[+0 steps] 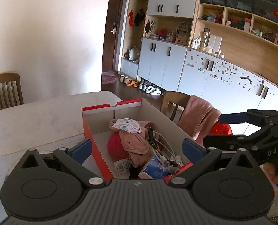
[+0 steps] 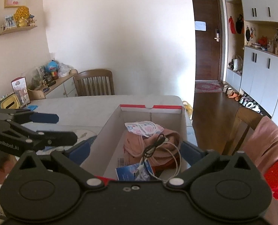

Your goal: Organize objects

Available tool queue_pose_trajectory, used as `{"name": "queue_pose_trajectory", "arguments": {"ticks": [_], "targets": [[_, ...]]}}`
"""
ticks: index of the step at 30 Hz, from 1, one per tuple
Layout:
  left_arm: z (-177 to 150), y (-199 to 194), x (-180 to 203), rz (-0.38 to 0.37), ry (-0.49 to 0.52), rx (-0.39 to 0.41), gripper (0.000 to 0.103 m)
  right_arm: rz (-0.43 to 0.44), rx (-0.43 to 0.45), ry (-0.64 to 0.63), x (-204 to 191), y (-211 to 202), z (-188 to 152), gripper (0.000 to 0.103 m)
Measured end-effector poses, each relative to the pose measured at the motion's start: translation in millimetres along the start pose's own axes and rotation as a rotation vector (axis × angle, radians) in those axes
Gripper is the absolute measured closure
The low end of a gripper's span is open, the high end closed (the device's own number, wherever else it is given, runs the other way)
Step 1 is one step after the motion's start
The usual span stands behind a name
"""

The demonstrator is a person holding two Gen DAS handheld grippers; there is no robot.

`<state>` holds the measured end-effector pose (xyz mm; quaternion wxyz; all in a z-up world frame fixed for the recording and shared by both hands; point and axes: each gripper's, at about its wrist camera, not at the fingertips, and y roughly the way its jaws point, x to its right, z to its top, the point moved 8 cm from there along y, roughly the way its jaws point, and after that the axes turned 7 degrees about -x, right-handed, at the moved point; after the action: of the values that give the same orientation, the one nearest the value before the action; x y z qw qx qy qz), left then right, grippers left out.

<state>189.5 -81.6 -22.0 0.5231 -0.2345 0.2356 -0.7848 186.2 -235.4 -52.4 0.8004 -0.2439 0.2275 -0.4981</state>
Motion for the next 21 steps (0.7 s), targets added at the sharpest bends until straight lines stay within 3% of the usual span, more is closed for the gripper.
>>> {"name": "queue_pose_trajectory", "arguments": {"ticks": [21], "targets": [[-4.5, 0.2, 1.8, 0.015, 0.014, 0.001, 0.000, 0.007, -0.009, 0.014, 0.0, 2.3, -4.8, 0.001]]}}
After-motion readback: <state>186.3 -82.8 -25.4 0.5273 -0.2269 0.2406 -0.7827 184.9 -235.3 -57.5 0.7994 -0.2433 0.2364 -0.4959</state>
